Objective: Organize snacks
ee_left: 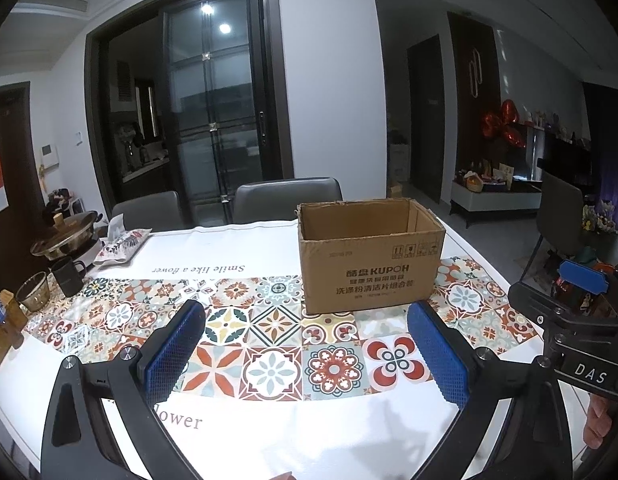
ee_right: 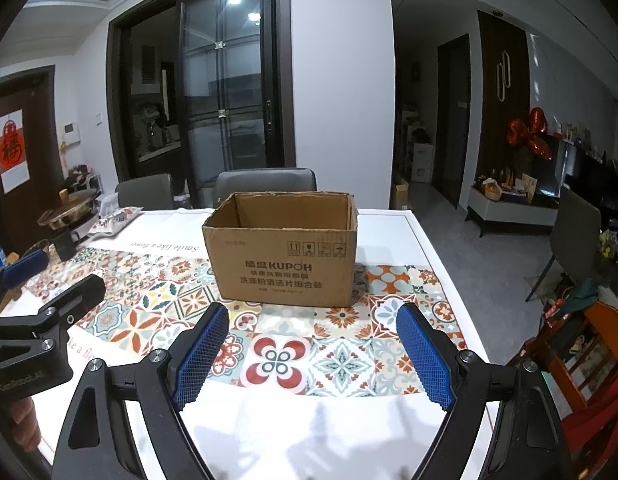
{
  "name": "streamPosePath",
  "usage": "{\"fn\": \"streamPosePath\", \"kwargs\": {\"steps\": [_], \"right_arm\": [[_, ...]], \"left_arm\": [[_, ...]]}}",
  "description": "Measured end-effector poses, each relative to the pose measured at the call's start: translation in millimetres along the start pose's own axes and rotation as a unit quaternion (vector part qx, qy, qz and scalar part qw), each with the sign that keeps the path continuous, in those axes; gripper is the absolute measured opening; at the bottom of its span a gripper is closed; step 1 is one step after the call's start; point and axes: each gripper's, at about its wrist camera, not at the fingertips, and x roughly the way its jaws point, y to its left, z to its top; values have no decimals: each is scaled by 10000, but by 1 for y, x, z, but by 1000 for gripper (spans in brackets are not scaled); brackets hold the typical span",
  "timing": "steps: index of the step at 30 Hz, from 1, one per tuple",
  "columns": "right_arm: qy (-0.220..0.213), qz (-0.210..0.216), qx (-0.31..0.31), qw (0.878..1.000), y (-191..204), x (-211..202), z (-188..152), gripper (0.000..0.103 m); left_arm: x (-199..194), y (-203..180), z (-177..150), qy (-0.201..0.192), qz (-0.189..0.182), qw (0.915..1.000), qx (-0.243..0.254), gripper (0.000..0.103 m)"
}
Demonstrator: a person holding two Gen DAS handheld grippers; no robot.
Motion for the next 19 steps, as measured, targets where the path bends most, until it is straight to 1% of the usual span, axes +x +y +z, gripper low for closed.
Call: {"fn": "streamPosePath", "kwargs": {"steps": [19], "right_arm": [[76, 39, -27, 10000, 0, -1, -1, 86]], "left_arm": [[-1, 1, -1, 86, 8, 10000, -22, 103]]}}
